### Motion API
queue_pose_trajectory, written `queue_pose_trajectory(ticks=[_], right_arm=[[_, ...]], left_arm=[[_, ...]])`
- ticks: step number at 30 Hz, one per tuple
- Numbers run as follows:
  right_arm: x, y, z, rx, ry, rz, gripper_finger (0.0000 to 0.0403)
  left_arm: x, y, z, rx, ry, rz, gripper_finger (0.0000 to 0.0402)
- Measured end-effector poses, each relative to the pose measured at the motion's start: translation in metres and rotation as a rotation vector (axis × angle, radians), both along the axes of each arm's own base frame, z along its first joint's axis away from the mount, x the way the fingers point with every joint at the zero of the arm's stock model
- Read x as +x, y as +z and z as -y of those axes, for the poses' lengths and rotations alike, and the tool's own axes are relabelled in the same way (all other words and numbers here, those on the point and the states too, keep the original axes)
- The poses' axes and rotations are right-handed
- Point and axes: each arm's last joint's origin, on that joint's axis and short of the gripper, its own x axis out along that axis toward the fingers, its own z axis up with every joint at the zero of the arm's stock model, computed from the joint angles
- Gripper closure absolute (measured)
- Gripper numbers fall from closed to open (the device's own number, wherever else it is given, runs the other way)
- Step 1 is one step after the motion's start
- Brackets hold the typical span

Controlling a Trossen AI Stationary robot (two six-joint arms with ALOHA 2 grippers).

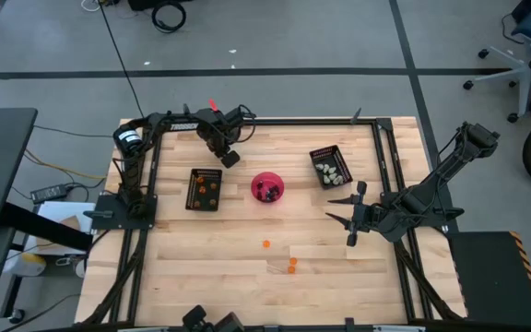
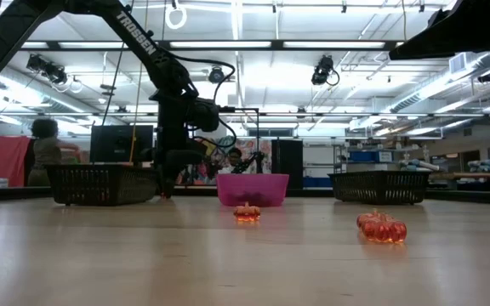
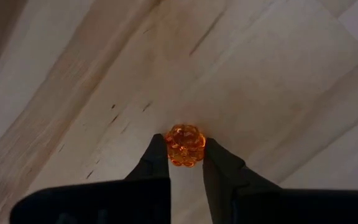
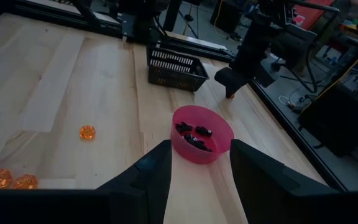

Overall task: Sort Halloween decoration
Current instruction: Put the orange pumpkin toy into the left black bin, then put the top orange pumpkin toy into the left black bin

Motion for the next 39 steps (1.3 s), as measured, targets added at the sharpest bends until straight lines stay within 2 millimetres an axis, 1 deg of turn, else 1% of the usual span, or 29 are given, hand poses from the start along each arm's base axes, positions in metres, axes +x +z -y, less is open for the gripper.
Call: queue_pose_trajectory(ticks=[3, 7, 13, 19, 22, 27, 29, 34, 36, 39], right_arm=[[0.000, 0.000, 0.000, 0.000, 0.000, 0.000, 0.0236], [0.000, 0.000, 0.000, 0.000, 0.000, 0.000, 0.0236], [0.000, 0.000, 0.000, -0.001, 0.000, -0.001, 0.0236], [0.000, 0.000, 0.000, 0.000, 0.000, 0.000, 0.0236], [0.000, 0.000, 0.000, 0.001, 0.000, 0.000, 0.0236], [0.000, 0.000, 0.000, 0.000, 0.000, -0.001, 0.0236], [0.000, 0.000, 0.000, 0.001, 0.001, -0.001, 0.0236], [0.000, 0.000, 0.000, 0.003, 0.003, -0.001, 0.0236], [0.000, 0.000, 0.000, 0.005, 0.002, -0.001, 0.0236], [0.000, 0.000, 0.000, 0.006, 0.002, 0.002, 0.0236]], left_arm=[[0.003, 0.004, -0.001, -0.015, -0.018, 0.003, 0.0364], [0.008, 0.016, -0.002, -0.008, -0.046, 0.005, 0.0364], [0.015, 0.032, 0.006, -0.033, -0.091, -0.045, 0.0366], [0.023, 0.058, 0.016, -0.060, -0.130, -0.090, 0.0365], [0.024, 0.071, 0.024, -0.096, -0.147, -0.128, 0.0365], [0.021, 0.090, 0.051, -0.284, -0.155, -0.222, 0.0364], [0.020, 0.091, 0.064, -0.330, -0.170, -0.279, 0.0364], [0.028, 0.079, 0.091, -0.361, -0.263, -0.310, 0.0364], [0.030, 0.074, 0.097, -0.341, -0.289, -0.324, 0.0364], [0.031, 0.074, 0.102, -0.327, -0.281, -0.334, 0.0363]])
